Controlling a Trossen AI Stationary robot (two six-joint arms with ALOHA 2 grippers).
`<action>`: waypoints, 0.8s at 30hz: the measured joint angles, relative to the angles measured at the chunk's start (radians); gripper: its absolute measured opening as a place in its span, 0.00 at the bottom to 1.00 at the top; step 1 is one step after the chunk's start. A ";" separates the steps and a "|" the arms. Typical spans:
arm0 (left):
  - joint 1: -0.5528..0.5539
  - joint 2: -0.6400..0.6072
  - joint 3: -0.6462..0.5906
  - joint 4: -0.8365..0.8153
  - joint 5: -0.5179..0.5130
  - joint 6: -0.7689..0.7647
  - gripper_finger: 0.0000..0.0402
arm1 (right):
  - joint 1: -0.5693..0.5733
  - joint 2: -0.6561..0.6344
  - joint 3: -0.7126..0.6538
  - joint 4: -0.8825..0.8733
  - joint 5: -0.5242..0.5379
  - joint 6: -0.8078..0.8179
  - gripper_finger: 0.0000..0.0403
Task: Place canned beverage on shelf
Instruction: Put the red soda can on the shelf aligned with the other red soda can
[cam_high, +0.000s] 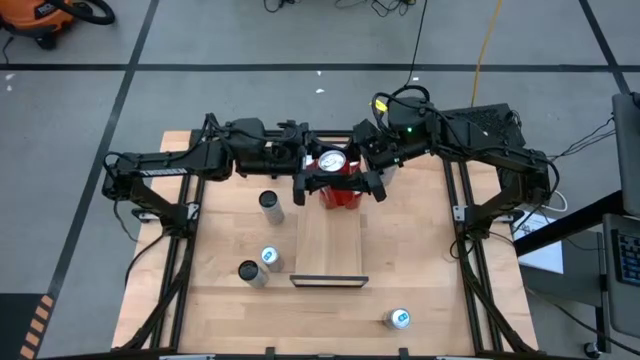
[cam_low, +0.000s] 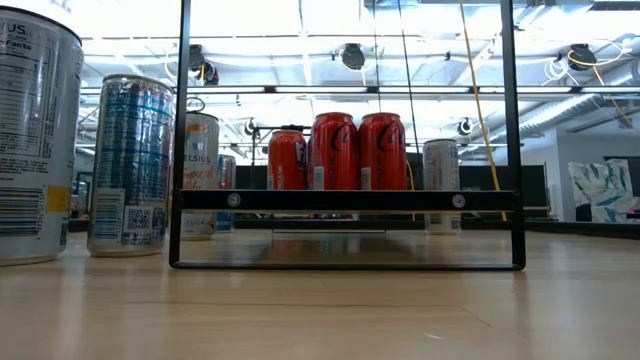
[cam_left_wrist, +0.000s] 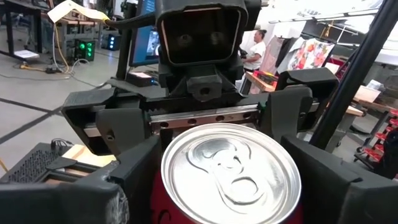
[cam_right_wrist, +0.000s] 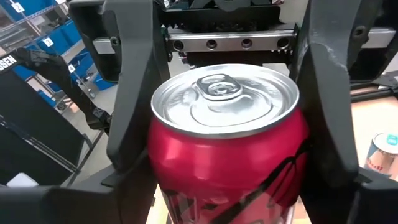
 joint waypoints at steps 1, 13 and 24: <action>0.000 0.000 0.000 -0.001 0.001 0.000 0.70 | 0.000 0.000 0.000 -0.002 0.000 0.005 0.77; 0.001 -0.030 -0.002 -0.118 -0.009 0.000 0.70 | -0.001 -0.011 0.000 -0.072 0.003 0.018 0.83; 0.001 -0.050 -0.030 -0.248 -0.043 -0.001 0.70 | -0.001 -0.092 0.000 -0.330 0.044 -0.030 0.83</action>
